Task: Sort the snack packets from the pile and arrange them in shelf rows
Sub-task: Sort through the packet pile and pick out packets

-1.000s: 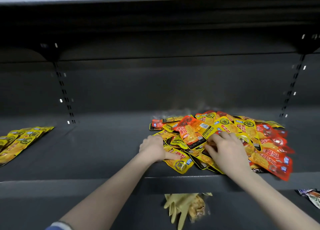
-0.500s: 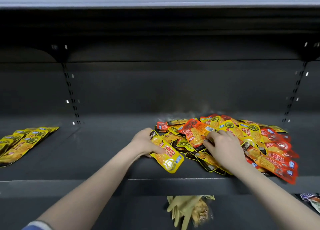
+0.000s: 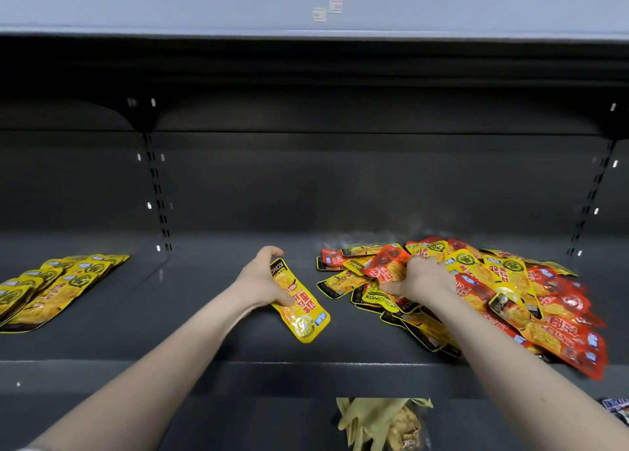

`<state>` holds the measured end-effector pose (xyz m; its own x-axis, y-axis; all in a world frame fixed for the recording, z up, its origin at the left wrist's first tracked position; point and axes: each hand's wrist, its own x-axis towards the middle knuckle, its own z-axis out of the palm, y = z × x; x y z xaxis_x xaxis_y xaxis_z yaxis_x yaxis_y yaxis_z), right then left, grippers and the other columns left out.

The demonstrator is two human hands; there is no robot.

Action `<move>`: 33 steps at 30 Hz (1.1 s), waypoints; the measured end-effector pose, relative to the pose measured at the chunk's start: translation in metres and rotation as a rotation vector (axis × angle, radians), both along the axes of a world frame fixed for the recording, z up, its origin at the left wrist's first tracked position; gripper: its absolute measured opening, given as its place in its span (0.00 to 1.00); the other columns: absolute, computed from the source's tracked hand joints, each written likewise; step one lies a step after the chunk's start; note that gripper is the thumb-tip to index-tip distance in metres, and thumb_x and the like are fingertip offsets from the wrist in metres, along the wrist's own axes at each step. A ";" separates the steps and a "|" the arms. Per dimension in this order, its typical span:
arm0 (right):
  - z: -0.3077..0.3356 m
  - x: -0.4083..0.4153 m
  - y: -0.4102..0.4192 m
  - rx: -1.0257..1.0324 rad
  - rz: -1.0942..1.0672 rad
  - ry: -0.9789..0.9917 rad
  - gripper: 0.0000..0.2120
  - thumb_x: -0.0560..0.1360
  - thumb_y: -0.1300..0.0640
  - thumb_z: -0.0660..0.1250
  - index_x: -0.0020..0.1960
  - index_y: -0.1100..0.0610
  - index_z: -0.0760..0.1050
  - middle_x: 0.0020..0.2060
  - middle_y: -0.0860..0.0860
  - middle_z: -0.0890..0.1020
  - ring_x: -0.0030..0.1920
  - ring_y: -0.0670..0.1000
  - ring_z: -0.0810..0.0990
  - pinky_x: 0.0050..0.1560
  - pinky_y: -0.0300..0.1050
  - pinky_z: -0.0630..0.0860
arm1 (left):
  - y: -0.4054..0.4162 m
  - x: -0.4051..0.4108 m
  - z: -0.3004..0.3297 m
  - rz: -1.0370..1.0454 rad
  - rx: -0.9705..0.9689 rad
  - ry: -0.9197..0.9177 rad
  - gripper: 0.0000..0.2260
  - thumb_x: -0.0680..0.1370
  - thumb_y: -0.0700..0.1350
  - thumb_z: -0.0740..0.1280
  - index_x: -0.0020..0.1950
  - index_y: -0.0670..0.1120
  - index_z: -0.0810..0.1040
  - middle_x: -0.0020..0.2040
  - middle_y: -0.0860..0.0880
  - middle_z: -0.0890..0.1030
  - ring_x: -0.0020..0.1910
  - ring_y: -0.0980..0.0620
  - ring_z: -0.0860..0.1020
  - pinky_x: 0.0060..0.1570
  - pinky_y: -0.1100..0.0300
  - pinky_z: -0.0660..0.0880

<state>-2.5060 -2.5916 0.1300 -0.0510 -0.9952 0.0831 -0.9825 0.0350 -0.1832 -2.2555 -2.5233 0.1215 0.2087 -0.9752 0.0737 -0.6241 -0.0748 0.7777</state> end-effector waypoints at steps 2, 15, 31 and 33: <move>-0.001 0.002 -0.003 0.001 0.017 -0.092 0.35 0.66 0.37 0.72 0.62 0.58 0.67 0.60 0.55 0.76 0.62 0.58 0.73 0.59 0.51 0.73 | 0.000 0.003 -0.001 0.023 -0.007 0.094 0.37 0.62 0.32 0.78 0.66 0.49 0.66 0.59 0.47 0.74 0.55 0.47 0.76 0.52 0.57 0.75; -0.005 -0.002 0.003 -0.128 0.251 -0.665 0.18 0.67 0.59 0.77 0.50 0.54 0.71 0.41 0.49 0.78 0.38 0.49 0.78 0.41 0.44 0.75 | -0.001 0.013 0.000 0.006 -0.058 0.721 0.13 0.69 0.28 0.72 0.48 0.40 0.76 0.42 0.44 0.81 0.40 0.49 0.81 0.43 0.58 0.81; -0.008 -0.017 0.011 -0.151 0.268 -0.750 0.14 0.70 0.58 0.74 0.51 0.54 0.72 0.45 0.52 0.81 0.40 0.50 0.79 0.44 0.46 0.76 | 0.004 -0.042 -0.029 0.139 -0.149 0.309 0.30 0.70 0.37 0.74 0.68 0.46 0.65 0.56 0.46 0.78 0.51 0.48 0.78 0.48 0.59 0.74; -0.011 -0.017 0.010 -0.140 0.268 -0.744 0.19 0.70 0.57 0.74 0.58 0.57 0.72 0.47 0.52 0.81 0.42 0.51 0.80 0.45 0.46 0.77 | 0.004 -0.049 -0.033 0.112 -0.040 0.305 0.41 0.67 0.36 0.77 0.75 0.44 0.58 0.60 0.44 0.77 0.54 0.47 0.79 0.50 0.58 0.74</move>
<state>-2.5233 -2.5815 0.1191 0.0968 -0.9644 0.2462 -0.5729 -0.2562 -0.7786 -2.3042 -2.5190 0.0886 0.3331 -0.9424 0.0293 -0.3519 -0.0954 0.9312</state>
